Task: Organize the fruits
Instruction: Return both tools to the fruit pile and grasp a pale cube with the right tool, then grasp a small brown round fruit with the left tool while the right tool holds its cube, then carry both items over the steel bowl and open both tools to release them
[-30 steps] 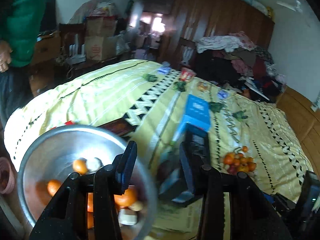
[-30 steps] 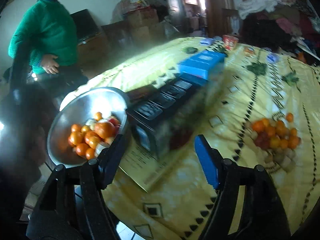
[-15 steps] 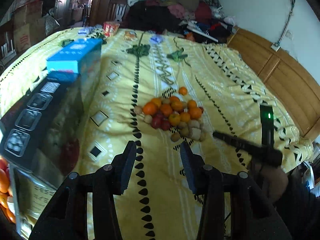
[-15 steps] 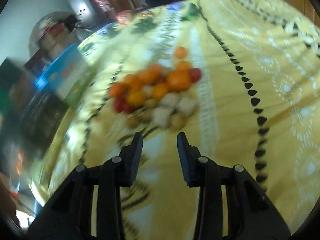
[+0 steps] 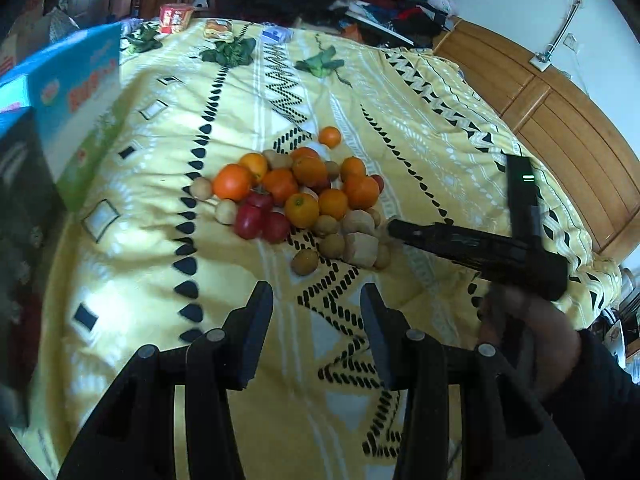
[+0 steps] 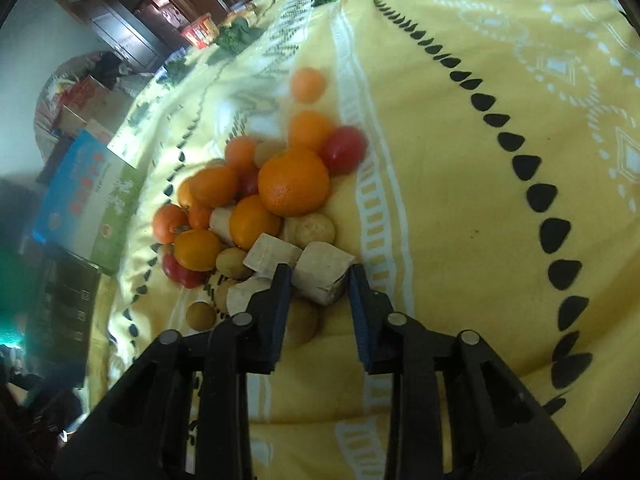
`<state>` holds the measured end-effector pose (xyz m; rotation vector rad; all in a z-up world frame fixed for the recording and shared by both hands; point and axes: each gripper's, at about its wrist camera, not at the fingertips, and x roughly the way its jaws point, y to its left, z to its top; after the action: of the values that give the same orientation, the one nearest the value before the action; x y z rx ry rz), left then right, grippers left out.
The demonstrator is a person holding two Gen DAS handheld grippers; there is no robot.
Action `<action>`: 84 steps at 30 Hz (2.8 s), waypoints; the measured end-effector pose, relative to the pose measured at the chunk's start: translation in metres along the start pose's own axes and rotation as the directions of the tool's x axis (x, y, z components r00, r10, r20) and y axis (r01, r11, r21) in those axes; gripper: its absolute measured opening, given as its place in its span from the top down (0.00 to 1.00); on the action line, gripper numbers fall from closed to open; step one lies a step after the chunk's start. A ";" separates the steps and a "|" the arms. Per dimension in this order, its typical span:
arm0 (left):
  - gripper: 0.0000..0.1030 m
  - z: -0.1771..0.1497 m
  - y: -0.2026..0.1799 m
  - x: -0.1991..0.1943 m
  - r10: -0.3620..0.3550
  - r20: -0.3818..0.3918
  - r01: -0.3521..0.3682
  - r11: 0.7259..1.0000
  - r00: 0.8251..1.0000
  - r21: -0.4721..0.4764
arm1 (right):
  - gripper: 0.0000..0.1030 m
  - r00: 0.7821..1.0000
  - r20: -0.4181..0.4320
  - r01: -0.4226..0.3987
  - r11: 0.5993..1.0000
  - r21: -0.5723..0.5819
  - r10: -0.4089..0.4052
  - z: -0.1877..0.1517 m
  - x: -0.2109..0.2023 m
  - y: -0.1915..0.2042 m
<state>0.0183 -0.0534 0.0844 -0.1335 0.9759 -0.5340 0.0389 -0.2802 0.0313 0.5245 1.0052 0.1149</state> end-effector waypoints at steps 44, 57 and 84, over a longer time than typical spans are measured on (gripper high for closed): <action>0.79 -0.082 0.259 -0.318 0.578 0.280 -0.358 0.747 0.767 -0.560 | 0.72 0.918 -0.113 -0.370 0.714 -0.595 0.381 -0.105 -0.060 0.362; 0.79 -0.125 0.314 -0.310 0.548 0.181 -0.338 0.708 0.816 -0.620 | 0.72 0.894 -0.337 -0.448 0.588 -0.674 0.295 -0.195 0.005 0.464; 0.45 -0.132 0.314 -0.300 0.569 0.125 -0.366 0.666 0.813 -0.650 | 0.64 0.896 -0.290 -0.443 0.625 -0.642 0.337 -0.187 -0.016 0.450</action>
<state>-0.1060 0.3805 0.1287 -0.5084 0.7833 0.3099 -0.0596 0.1751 0.1760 0.0153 0.8848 0.9156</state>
